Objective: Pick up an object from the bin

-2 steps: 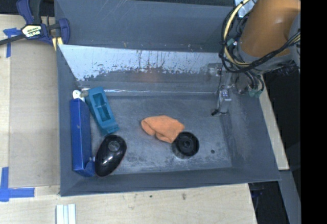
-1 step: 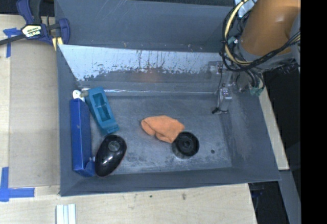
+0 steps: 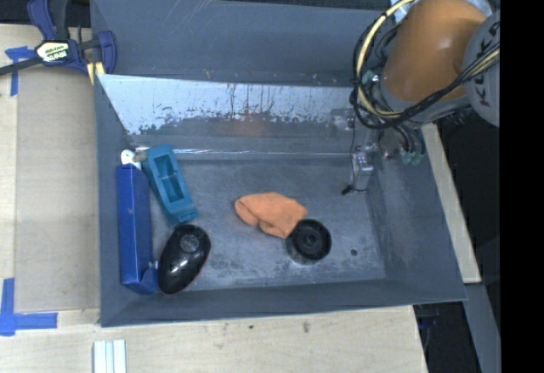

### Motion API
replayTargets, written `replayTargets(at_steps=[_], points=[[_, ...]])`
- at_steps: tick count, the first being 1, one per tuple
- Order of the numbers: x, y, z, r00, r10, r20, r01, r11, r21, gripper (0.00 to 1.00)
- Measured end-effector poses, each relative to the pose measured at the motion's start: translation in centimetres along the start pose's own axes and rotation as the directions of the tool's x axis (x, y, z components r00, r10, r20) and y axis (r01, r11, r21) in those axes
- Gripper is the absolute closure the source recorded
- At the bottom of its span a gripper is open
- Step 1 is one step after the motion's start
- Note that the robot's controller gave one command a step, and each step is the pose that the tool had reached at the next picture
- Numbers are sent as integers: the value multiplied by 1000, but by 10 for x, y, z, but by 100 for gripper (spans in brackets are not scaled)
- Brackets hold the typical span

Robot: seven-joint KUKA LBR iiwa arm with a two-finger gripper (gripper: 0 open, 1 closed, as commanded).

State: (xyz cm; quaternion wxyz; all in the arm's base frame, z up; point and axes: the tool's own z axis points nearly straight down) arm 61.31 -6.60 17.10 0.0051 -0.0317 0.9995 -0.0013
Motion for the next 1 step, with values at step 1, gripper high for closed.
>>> replayTargets(at_steps=[1], points=[[5, 21, 53, 1000, -25, -4, 25, 1000, -2, 0]])
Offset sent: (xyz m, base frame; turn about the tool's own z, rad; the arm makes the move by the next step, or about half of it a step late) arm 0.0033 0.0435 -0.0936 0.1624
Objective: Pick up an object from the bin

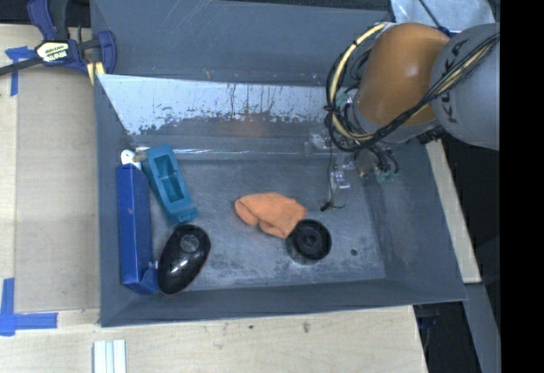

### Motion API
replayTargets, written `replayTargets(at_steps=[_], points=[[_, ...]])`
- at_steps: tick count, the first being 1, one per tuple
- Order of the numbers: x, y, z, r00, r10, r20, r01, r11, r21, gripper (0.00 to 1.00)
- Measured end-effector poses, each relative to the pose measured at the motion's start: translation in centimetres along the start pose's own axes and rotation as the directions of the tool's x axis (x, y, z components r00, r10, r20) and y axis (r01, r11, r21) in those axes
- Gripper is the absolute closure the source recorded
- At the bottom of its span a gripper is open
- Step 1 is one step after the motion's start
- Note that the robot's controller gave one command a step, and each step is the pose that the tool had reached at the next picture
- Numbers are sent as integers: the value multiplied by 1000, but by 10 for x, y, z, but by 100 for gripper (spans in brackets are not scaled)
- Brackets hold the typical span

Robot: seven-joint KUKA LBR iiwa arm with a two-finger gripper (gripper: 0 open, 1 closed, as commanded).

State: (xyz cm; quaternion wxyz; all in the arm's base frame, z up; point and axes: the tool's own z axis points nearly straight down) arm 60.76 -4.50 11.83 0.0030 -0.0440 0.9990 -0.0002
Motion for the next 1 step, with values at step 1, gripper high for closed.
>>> replayTargets(at_steps=[1], points=[[-6, 14, 31, 989, 149, -6, -149, 989, 0, 0]])
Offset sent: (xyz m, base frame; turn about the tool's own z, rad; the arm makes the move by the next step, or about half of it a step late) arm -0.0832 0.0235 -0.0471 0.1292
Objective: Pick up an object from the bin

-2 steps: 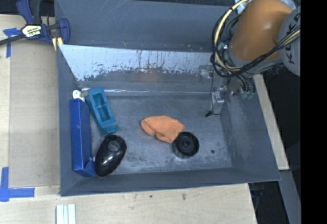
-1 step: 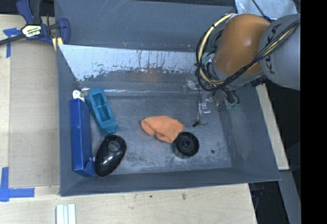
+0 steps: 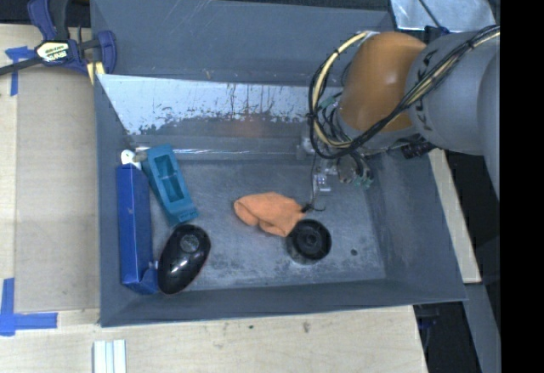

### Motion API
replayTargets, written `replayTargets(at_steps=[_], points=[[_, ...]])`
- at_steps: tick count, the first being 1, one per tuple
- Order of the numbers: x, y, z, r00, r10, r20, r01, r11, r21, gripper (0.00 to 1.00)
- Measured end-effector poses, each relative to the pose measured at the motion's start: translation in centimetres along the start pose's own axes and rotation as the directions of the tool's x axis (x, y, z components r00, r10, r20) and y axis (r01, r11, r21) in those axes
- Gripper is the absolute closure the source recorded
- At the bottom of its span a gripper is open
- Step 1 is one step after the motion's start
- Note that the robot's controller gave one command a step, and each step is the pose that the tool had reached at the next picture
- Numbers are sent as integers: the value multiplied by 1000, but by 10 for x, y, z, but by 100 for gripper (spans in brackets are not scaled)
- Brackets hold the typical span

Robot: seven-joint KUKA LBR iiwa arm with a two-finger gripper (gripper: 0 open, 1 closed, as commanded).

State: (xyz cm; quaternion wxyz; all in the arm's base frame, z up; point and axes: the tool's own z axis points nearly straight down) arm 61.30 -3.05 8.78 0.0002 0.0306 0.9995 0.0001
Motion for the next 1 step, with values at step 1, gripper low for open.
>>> replayTargets(at_steps=[1], points=[[47, 2, 9, 1000, 12, 6, -12, 1000, 0, 0]])
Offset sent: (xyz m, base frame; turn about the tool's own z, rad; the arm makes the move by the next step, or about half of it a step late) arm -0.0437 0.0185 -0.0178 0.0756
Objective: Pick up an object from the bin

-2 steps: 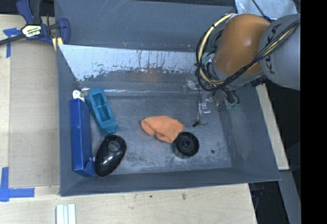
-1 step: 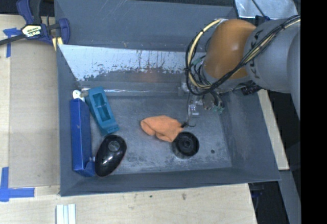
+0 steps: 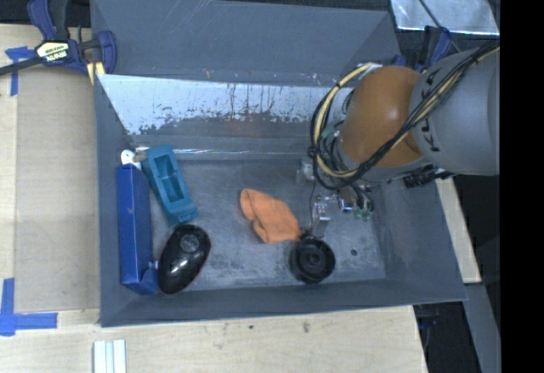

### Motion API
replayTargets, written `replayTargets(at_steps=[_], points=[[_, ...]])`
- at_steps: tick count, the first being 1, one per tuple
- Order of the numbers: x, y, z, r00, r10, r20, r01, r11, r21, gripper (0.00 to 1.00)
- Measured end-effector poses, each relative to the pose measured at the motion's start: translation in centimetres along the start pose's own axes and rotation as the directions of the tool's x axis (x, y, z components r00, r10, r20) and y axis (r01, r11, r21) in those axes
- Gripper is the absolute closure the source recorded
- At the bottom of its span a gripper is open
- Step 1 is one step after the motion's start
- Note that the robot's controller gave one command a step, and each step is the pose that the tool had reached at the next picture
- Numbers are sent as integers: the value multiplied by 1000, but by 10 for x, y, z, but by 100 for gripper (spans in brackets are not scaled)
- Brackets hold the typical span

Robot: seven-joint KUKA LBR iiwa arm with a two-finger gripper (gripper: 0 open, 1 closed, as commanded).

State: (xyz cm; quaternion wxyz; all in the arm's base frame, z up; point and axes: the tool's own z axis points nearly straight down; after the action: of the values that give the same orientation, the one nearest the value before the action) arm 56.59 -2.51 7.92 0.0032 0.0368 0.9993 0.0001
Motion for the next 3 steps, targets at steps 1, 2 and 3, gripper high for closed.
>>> replayTargets(at_steps=[1, 2, 3], points=[[39, -1, 1, 1000, -1, -2, 1, 1000, 1, 0], [56, 8, 4, 987, 159, 4, -159, 987, 1, 0], [58, 1, 5, 972, 233, 6, -233, 972, -2, 0]])
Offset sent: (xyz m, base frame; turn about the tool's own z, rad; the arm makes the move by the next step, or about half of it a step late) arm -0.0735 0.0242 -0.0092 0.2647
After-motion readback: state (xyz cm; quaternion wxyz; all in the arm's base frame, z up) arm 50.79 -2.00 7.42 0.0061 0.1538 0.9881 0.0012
